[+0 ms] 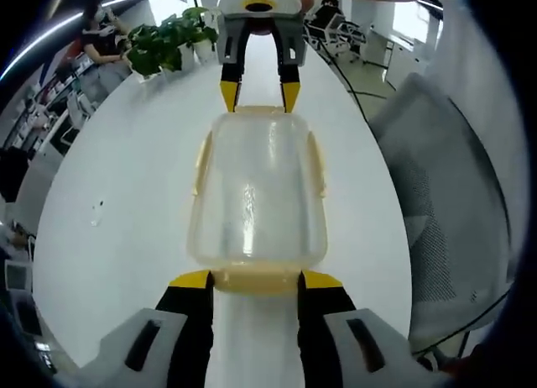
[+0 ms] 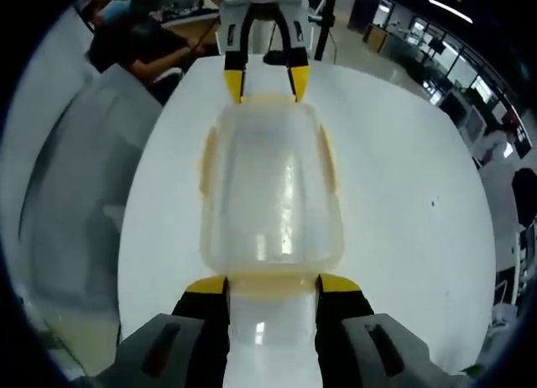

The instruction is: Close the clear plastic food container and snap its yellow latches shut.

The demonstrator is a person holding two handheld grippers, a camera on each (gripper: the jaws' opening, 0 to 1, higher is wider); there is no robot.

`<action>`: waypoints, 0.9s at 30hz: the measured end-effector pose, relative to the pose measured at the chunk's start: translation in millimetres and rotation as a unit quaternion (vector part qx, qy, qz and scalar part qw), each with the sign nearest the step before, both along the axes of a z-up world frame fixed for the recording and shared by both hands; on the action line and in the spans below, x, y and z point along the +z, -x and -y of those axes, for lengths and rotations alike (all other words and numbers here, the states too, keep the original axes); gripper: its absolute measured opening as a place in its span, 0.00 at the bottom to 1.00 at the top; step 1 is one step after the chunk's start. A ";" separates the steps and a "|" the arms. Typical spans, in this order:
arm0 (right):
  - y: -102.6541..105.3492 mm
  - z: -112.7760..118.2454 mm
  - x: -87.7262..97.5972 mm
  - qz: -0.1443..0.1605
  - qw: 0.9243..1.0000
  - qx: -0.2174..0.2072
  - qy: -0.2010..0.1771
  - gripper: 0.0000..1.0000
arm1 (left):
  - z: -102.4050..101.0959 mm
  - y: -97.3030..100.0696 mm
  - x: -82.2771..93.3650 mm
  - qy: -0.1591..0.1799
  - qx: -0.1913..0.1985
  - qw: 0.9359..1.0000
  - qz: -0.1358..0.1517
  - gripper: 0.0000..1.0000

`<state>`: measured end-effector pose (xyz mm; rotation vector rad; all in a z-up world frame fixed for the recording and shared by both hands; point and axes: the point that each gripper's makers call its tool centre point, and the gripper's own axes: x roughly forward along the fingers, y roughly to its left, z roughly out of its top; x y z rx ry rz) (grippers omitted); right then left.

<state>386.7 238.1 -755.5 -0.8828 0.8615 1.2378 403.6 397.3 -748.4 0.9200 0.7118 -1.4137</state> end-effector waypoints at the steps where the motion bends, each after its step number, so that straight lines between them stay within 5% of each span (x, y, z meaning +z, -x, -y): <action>1: 0.6 1.8 -0.3 0.000 1.000 0.000 0.000 0.38 | 0.8 0.4 -0.1 0.001 0.000 1.000 0.000 0.38; 27: 5.7 54.6 -2.5 0.001 1.000 0.000 0.006 0.38 | 55.6 9.3 0.9 0.029 -0.003 1.000 0.001 0.37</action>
